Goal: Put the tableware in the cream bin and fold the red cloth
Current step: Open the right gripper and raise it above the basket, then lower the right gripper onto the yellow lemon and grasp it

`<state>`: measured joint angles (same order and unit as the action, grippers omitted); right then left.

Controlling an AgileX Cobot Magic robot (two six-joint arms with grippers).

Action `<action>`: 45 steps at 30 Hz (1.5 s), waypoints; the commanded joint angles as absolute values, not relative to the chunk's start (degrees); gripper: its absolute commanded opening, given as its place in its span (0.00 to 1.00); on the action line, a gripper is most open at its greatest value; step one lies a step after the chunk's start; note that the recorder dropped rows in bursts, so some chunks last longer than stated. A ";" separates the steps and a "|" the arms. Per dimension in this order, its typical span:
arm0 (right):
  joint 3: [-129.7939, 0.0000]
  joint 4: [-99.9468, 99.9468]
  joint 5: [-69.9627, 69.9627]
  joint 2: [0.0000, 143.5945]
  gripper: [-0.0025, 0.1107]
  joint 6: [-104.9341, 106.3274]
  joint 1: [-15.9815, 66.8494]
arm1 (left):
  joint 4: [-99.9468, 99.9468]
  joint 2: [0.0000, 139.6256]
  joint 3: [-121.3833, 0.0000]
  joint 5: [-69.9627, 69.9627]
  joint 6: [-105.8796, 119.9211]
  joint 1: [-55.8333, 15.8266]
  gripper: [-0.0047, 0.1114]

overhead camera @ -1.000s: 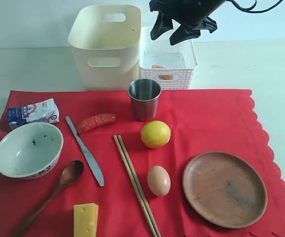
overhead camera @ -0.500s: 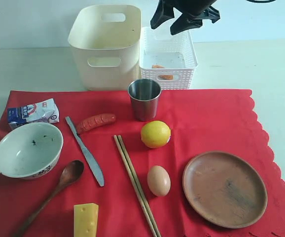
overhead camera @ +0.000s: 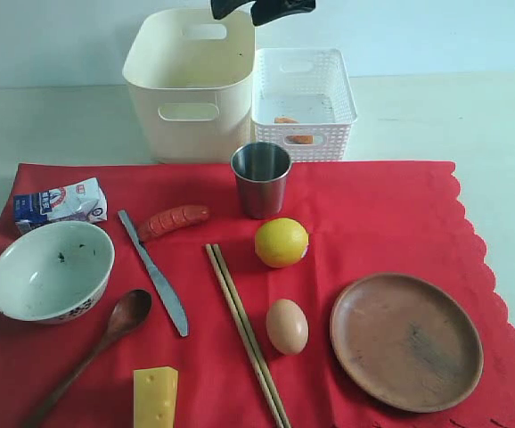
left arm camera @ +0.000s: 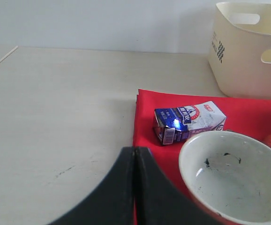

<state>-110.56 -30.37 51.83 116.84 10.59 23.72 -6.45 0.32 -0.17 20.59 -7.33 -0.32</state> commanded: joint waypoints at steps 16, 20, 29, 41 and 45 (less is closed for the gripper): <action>-109.98 -23.28 54.23 106.75 0.48 4.03 26.65 | -6.36 0.00 0.00 20.49 -7.28 -0.58 0.04; -109.98 -23.38 55.31 105.83 0.48 4.03 26.65 | -6.36 0.00 0.00 20.49 -7.28 -0.58 0.04; -101.96 -23.28 55.68 98.91 0.47 4.54 26.65 | -6.36 0.00 0.00 20.49 -7.28 -0.58 0.04; -85.58 -23.47 54.96 89.80 0.47 10.20 26.65 | -6.36 0.00 0.00 20.49 -7.28 -0.58 0.04; -81.72 -23.47 55.73 89.46 0.47 13.82 26.65 | -6.36 0.00 0.00 20.49 -7.28 -0.58 0.04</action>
<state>-84.15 -23.73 55.47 90.01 10.89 26.61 -6.45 0.32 -0.17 20.93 -7.33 -0.32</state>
